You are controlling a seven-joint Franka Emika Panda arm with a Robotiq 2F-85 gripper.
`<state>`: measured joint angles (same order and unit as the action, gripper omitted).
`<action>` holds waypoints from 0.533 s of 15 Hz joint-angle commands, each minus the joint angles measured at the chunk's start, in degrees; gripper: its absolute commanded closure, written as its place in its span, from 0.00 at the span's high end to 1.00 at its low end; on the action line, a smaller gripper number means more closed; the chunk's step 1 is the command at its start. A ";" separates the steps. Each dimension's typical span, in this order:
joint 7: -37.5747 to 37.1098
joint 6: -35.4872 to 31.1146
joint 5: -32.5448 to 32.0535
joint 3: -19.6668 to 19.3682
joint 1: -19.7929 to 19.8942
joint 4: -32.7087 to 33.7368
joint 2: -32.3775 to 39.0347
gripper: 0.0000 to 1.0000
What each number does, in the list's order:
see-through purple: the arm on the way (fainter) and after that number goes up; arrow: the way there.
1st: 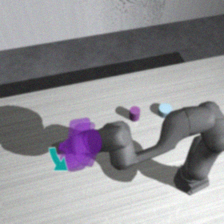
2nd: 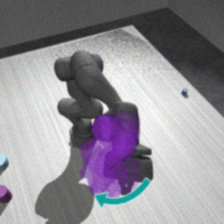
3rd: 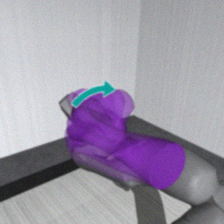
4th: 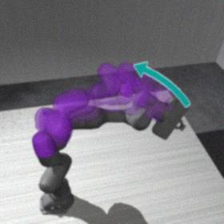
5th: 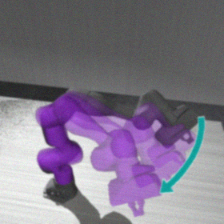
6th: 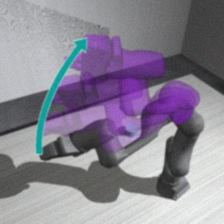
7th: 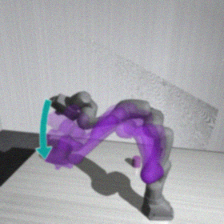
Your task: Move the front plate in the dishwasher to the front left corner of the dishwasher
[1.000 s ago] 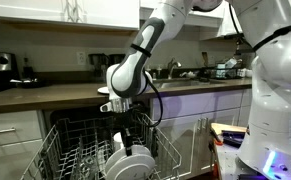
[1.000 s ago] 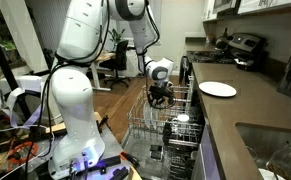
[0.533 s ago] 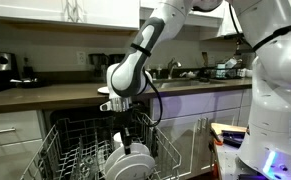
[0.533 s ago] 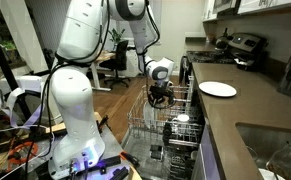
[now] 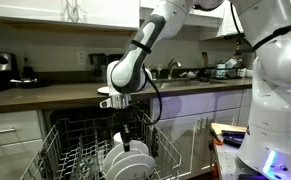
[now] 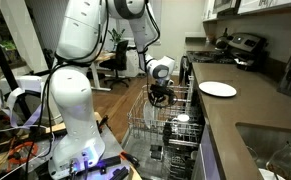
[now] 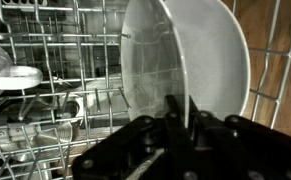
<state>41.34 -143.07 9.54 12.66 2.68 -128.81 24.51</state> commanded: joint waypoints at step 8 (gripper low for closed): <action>-2.86 4.60 0.99 1.31 -1.12 -2.17 -6.49 0.07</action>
<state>40.35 -140.49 9.70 13.55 2.12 -129.08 22.14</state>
